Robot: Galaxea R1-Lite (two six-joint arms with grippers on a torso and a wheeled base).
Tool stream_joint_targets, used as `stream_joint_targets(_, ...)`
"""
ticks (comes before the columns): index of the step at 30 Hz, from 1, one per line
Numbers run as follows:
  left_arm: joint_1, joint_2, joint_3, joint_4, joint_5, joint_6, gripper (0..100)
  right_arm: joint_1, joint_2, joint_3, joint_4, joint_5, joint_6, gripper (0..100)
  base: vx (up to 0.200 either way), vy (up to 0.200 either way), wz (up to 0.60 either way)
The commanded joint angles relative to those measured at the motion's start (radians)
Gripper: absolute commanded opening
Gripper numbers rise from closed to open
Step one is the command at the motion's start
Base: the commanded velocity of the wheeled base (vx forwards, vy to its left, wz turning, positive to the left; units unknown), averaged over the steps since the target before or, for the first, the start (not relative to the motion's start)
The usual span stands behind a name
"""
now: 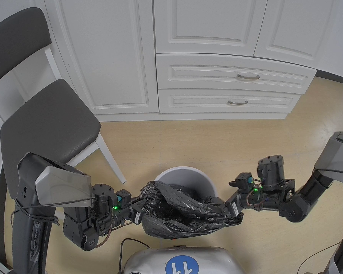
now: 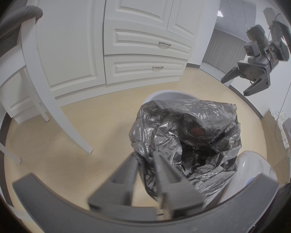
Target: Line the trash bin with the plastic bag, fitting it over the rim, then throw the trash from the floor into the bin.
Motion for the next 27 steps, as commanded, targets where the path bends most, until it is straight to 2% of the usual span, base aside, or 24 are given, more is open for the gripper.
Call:
stream_joint_targets(1,-0.016,-0.001,0.015,0.001,0.002,0.001,100,0.086,0.083,-0.29,0.254,0.032,-0.133,100,0.0,0.0,0.0)
stream_joint_targets(9,-0.014,0.001,0.016,-0.001,0.004,0.001,100,0.087,0.127,-0.37,0.272,0.032,-0.135,100,0.0,0.0,0.0)
stream_joint_targets(10,-0.014,0.001,0.016,-0.001,0.028,0.001,100,0.087,0.165,-0.384,0.277,0.032,-0.133,100,0.0,0.0,0.0)
stream_joint_targets(14,-0.013,0.004,0.013,0.001,0.04,-0.001,100,0.087,0.211,-0.408,0.284,0.031,-0.135,100,0.0,0.0,0.0)
stream_joint_targets(23,-0.01,0.007,0.015,-0.001,0.04,-0.001,100,0.086,0.219,-0.41,0.303,0.032,-0.138,100,0.0,0.0,0.0)
stream_joint_targets(24,-0.01,0.007,0.015,-0.001,0.042,-0.001,100,0.086,0.219,-0.41,0.303,0.032,-0.138,0,0.0,0.0,0.0)
stream_joint_targets(27,-0.01,0.008,0.015,-0.001,0.042,-0.001,100,0.086,0.222,-0.413,0.304,0.032,-0.138,0,0.0,0.0,0.0)
